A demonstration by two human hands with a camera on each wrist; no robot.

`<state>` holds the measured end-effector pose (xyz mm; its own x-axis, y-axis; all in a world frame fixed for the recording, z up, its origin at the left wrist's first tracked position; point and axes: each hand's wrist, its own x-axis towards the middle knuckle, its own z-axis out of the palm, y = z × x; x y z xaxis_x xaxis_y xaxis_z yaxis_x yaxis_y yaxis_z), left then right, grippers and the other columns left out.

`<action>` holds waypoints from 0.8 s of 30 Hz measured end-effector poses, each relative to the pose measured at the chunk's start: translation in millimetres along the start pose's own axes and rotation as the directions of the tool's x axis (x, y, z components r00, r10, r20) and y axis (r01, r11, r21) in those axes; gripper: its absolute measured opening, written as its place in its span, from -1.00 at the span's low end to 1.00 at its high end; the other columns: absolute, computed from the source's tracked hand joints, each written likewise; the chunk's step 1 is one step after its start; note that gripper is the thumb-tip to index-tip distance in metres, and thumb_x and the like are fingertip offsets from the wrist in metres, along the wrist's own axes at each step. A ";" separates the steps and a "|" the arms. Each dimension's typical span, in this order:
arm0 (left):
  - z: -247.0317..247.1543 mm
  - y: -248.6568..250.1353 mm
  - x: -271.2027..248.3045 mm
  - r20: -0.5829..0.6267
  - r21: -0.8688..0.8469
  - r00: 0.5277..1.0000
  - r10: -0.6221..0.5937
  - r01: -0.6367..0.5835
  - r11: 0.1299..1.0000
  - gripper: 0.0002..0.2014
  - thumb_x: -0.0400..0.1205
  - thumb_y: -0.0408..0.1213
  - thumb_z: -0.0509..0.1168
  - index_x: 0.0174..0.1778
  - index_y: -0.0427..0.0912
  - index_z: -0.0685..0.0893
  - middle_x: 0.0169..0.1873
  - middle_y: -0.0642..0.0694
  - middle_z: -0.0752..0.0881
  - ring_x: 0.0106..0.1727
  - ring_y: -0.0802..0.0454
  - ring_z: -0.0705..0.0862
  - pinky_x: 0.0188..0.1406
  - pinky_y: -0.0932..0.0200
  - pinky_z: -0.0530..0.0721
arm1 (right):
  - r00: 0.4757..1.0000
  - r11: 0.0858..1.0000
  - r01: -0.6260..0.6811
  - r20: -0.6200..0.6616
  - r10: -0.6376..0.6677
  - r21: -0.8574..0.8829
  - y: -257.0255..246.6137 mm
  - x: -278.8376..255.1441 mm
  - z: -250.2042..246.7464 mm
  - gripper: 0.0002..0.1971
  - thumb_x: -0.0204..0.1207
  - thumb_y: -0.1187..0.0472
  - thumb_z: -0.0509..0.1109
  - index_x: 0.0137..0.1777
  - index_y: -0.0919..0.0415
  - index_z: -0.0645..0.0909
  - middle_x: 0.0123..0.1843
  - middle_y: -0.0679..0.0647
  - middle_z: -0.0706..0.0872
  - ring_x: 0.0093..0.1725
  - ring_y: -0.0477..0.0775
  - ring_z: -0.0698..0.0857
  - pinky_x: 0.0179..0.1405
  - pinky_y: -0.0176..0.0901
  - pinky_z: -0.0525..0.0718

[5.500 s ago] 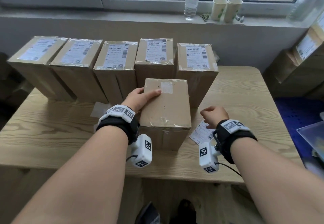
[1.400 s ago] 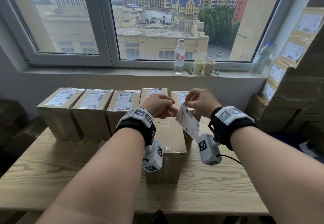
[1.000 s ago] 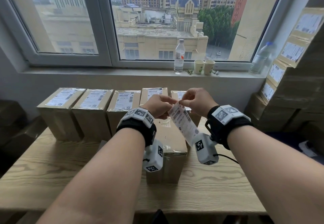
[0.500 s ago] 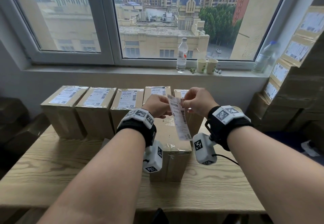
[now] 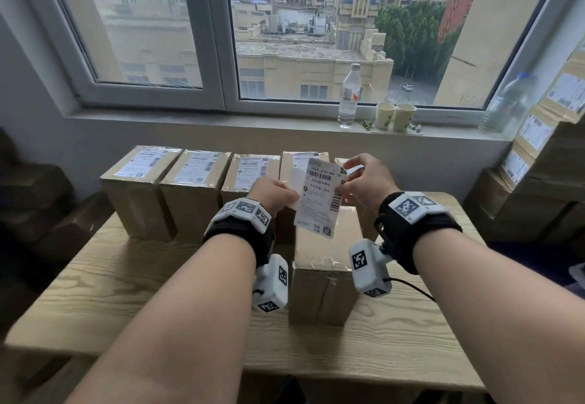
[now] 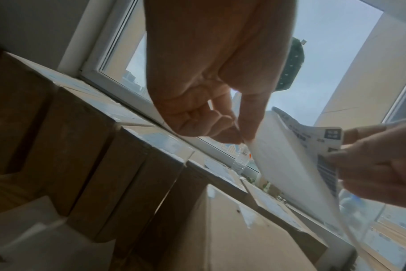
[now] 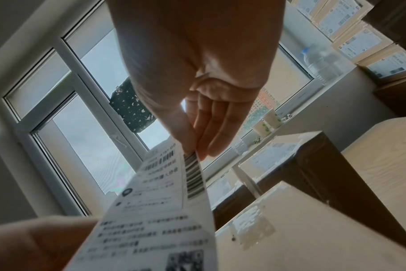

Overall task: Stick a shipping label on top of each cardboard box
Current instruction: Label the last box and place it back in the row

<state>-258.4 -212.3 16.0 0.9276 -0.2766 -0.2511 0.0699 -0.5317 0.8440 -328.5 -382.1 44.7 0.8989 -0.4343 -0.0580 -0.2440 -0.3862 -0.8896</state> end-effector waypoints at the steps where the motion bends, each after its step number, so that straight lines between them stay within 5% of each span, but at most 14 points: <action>1: -5.9 -8.6 2.1 -0.024 0.020 0.999 -0.029 0.030 0.999 -0.93 0.60 -0.37 0.35 -0.16 -0.25 0.73 -0.34 -0.12 0.63 -0.40 0.06 0.52 -0.50 0.30 0.46 | 1.000 1.000 -0.001 -0.011 0.001 -0.013 0.5 1.2 4.6 -0.63 0.41 0.52 0.48 0.09 0.15 0.51 -0.02 0.22 0.74 -0.03 0.20 0.80 -0.07 0.13 0.82; 4: -23.7 -38.8 9.9 -0.111 0.096 0.981 -0.160 0.171 0.981 -0.69 0.56 -0.32 0.39 0.19 -0.36 0.70 0.04 -0.25 0.76 0.03 -0.12 0.75 -0.17 0.13 0.69 | 0.999 1.000 -0.011 -0.032 0.011 -0.001 2.1 5.8 20.2 -0.62 0.39 0.51 0.50 0.09 0.14 0.52 0.01 0.21 0.72 -0.04 0.18 0.79 -0.11 0.05 0.83; 6: -36.9 -60.2 10.4 -0.205 0.108 0.947 -0.248 0.274 0.956 -0.61 0.54 -0.31 0.41 0.26 -0.41 0.66 0.16 -0.30 0.74 0.19 -0.16 0.74 0.05 0.07 0.71 | 0.999 1.000 -0.020 -0.033 0.020 0.003 2.9 9.8 32.7 -0.64 0.39 0.48 0.52 0.08 0.14 0.53 -0.01 0.18 0.71 -0.05 0.17 0.79 -0.05 0.09 0.82; 10: -61.6 -104.4 5.8 -0.268 0.090 0.891 -0.367 0.402 0.911 -0.65 0.55 -0.33 0.39 0.23 -0.42 0.69 0.20 -0.32 0.73 0.25 -0.17 0.71 0.18 0.05 0.66 | 0.996 1.000 -0.014 -0.087 0.015 0.007 4.3 17.8 59.6 -0.67 0.42 0.40 0.52 0.07 0.11 0.53 -0.02 0.13 0.73 -0.03 0.13 0.78 0.02 0.11 0.80; 13: -71.5 -132.8 3.5 -0.232 0.060 0.874 -0.427 0.451 0.890 -0.65 0.55 -0.36 0.38 0.24 -0.41 0.69 0.23 -0.34 0.72 0.28 -0.21 0.70 -0.01 0.08 0.63 | 0.996 0.999 -0.035 -0.080 0.037 0.021 5.8 22.5 78.9 -0.67 0.41 0.40 0.52 0.04 0.08 0.51 -0.08 0.10 0.74 -0.07 0.10 0.78 0.03 0.09 0.79; 20: -73.4 -174.3 10.7 -0.253 0.121 0.785 -0.565 0.606 0.787 -0.71 0.54 -0.27 0.44 0.12 -0.34 0.77 0.08 -0.20 0.80 0.16 -0.04 0.76 0.12 0.17 0.67 | 0.997 0.997 -0.070 -0.030 0.071 0.020 13.1 27.1 110.1 -0.70 0.44 0.49 0.46 0.07 0.17 0.55 -0.07 0.09 0.71 -0.03 0.11 0.77 -0.08 -0.01 0.82; 22: -70.7 -180.7 16.8 -0.232 0.077 0.782 -0.579 0.608 0.790 -0.80 0.55 -0.30 0.42 0.00 -0.34 0.80 -0.22 -0.21 0.82 -0.08 0.03 0.80 -0.15 0.26 0.69 | 0.996 0.997 -0.081 -0.033 0.082 0.019 16.2 27.8 113.6 -0.68 0.43 0.50 0.47 0.10 0.19 0.56 -0.13 0.06 0.67 -0.06 0.10 0.76 -0.10 -0.02 0.81; 24: -67.7 -184.7 23.2 -0.194 -0.014 0.783 -0.591 0.601 0.799 -0.84 0.56 -0.38 0.38 -0.35 -0.29 0.73 -0.71 -0.07 0.65 -0.52 0.10 0.66 -0.48 0.38 0.55 | 0.995 0.995 -0.094 -0.037 0.094 0.018 19.4 28.4 115.2 -0.68 0.43 0.49 0.48 0.11 0.21 0.56 -0.16 0.05 0.64 -0.11 0.07 0.74 -0.07 0.01 0.81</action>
<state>-225.0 -66.3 -113.6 0.7558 0.2530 -0.6040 0.6182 -0.5799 0.5306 -265.8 -308.2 -26.4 0.8578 -0.4986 -0.1246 -0.3204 -0.3292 -0.8883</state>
